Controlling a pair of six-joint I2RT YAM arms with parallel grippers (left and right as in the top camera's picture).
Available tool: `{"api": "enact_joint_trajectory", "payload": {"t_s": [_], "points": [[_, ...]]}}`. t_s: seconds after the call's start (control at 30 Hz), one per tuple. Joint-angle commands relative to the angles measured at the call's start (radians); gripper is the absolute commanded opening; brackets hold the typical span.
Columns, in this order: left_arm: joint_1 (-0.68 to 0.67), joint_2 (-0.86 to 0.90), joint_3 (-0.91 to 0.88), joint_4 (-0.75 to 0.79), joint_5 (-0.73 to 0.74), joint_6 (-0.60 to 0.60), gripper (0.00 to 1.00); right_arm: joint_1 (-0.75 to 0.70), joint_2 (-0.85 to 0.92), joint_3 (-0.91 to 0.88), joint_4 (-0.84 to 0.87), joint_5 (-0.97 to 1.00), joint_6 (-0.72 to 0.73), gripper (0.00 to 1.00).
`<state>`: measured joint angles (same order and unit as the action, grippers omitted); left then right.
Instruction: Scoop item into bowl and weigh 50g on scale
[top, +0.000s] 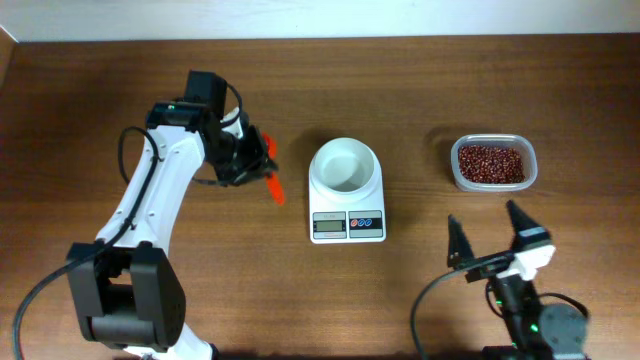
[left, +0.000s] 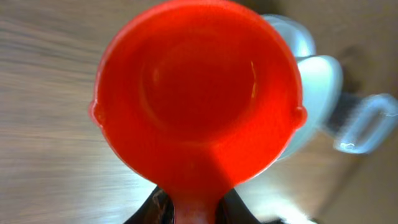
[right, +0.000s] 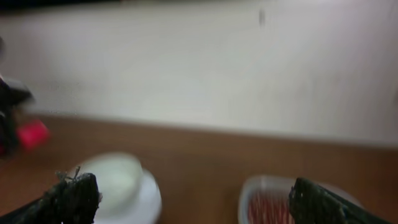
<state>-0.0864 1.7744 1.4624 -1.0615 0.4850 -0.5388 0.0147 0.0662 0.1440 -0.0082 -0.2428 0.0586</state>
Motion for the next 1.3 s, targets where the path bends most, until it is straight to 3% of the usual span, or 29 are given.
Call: {"api": "enact_joint_trajectory", "payload": {"t_s": [0.0, 0.13, 0.2, 0.33, 0.37, 0.4, 0.43, 0.5, 0.57, 0.6, 0.63, 0.7, 0.73, 0.77, 0.83, 0.9, 1.03, 1.13, 1.2, 1.27], "points": [[0.004, -0.019, 0.05, 0.064, 0.329, -0.288, 0.0, 0.005, 0.181, 0.29, -0.053, -0.054, 0.082, 0.99], [-0.014, -0.019, 0.05, 0.093, 0.442, -0.548, 0.0, 0.005, 0.626, 0.769, -0.391, -0.181, 0.081, 0.99], [-0.033, -0.019, 0.05, 0.169, 0.528, -0.571, 0.0, 0.005, 0.876, 1.001, -0.52, -0.285, 0.082, 0.99], [-0.075, -0.019, 0.05, 0.243, 0.539, -0.628, 0.0, 0.005, 1.141, 1.059, -0.433, -0.715, 0.089, 0.99], [-0.089, -0.019, 0.05, 0.242, 0.496, -0.636, 0.0, 0.008, 1.218, 1.059, -0.455, -0.751, 0.219, 0.95], [-0.102, -0.019, 0.05, 0.242, 0.462, -0.636, 0.0, 0.024, 1.259, 1.058, -0.476, -0.745, 0.245, 0.81], [-0.113, -0.019, 0.05, 0.243, 0.43, -0.644, 0.0, 0.056, 1.291, 1.057, -0.499, -0.674, 0.299, 0.73], [-0.137, -0.019, 0.05, 0.242, 0.334, -0.667, 0.0, 0.185, 1.314, 1.057, -0.554, -0.36, 0.414, 0.72], [-0.158, -0.019, 0.05, 0.241, 0.25, -0.695, 0.0, 0.293, 1.313, 1.059, -0.536, -0.206, 0.432, 0.72], [-0.165, -0.019, 0.05, 0.241, 0.224, -0.715, 0.0, 0.331, 1.313, 1.059, -0.53, -0.171, 0.448, 0.76], [-0.169, -0.019, 0.05, 0.241, 0.221, -0.754, 0.0, 0.367, 1.315, 1.059, -0.511, -0.164, 0.448, 0.99], [-0.174, -0.019, 0.05, 0.242, 0.221, -0.782, 0.0, 0.405, 1.317, 1.059, -0.459, -0.165, 0.448, 0.99], [-0.18, -0.019, 0.05, 0.242, 0.233, -0.792, 0.0, 0.428, 1.317, 1.059, -0.455, -0.167, 0.448, 0.72], [-0.187, -0.019, 0.05, 0.24, 0.259, -0.817, 0.0, 0.45, 1.317, 1.059, -0.447, -0.162, 0.448, 0.57], [-0.202, -0.019, 0.05, 0.243, 0.297, -0.863, 0.0, 0.5, 1.317, 1.058, -0.437, -0.04, 0.494, 0.43], [-0.207, -0.019, 0.05, 0.276, 0.367, -0.863, 0.0, 0.531, 1.326, 1.056, -0.439, 0.028, 0.553, 0.43], [-0.208, -0.019, 0.05, 0.291, 0.368, -0.858, 0.0, 0.543, 1.407, 1.057, -0.455, 0.038, 0.624, 0.43], [-0.208, -0.019, 0.05, 0.291, 0.364, -0.843, 0.0, 0.54, 1.44, 1.057, -0.44, 0.042, 0.638, 0.27], [-0.208, -0.019, 0.05, 0.291, 0.364, -0.827, 0.0, 0.539, 1.439, 1.057, -0.412, 0.045, 0.638, 0.29], [-0.208, -0.019, 0.05, 0.291, 0.356, -0.821, 0.0, 0.539, 1.438, 1.057, -0.366, 0.045, 0.638, 0.37]]}}
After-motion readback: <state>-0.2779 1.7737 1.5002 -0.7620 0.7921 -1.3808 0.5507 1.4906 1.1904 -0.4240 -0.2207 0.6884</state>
